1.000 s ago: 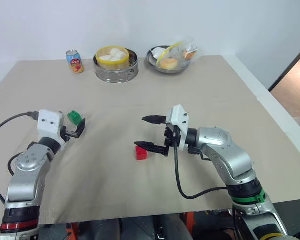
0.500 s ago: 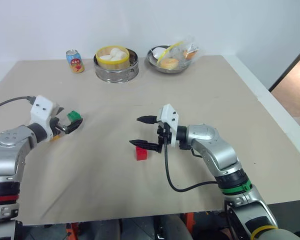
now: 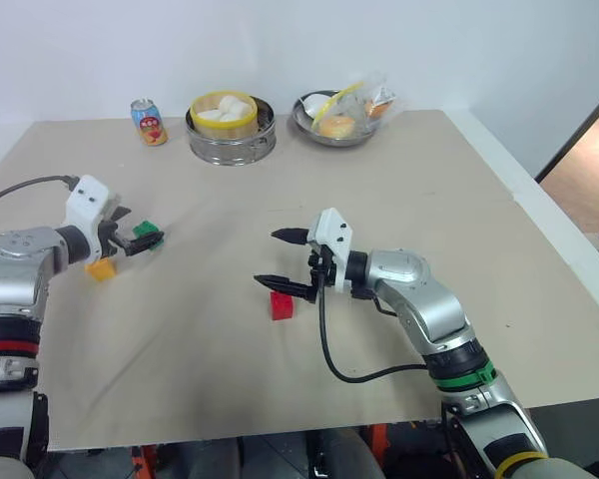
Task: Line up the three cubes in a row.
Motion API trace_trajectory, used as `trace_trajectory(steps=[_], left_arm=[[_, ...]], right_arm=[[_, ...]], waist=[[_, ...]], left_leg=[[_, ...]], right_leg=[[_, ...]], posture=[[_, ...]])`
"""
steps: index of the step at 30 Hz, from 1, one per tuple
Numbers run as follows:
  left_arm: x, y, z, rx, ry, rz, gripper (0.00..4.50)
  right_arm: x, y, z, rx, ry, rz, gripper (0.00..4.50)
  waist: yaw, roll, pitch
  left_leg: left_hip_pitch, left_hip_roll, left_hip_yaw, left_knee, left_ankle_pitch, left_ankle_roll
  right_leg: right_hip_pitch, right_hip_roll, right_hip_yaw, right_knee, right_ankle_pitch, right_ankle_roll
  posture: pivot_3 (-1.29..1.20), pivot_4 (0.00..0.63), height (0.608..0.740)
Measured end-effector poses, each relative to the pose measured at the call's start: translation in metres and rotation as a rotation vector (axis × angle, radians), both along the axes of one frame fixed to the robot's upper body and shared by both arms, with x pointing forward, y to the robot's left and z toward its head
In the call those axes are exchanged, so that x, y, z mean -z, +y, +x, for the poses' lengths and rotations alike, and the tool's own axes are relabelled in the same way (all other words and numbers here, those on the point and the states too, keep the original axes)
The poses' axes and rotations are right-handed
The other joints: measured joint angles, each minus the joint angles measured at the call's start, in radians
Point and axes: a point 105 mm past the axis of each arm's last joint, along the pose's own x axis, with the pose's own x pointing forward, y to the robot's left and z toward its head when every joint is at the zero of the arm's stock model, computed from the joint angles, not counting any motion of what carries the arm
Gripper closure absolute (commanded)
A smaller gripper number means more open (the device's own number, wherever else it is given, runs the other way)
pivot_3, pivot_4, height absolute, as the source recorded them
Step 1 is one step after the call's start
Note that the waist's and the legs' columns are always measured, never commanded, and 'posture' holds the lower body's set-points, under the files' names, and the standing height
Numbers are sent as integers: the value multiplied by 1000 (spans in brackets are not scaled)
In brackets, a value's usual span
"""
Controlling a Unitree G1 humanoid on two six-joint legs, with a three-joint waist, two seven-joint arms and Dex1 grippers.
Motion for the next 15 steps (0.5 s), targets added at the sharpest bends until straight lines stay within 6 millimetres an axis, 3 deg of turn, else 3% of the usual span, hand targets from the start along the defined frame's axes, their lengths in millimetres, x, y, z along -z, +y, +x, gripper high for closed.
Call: trace_trajectory(steps=[15], left_arm=[[16, 15, 18, -36, 83, 58, 0]], right_arm=[[0, -2, 1, 27, -3, -7, 8]], waist=[[0, 0, 0]], left_leg=[[0, 0, 0, 0, 0, 0]], right_leg=[[0, 0, 0, 1, 0, 0]], posture=[[0, 150, 740]])
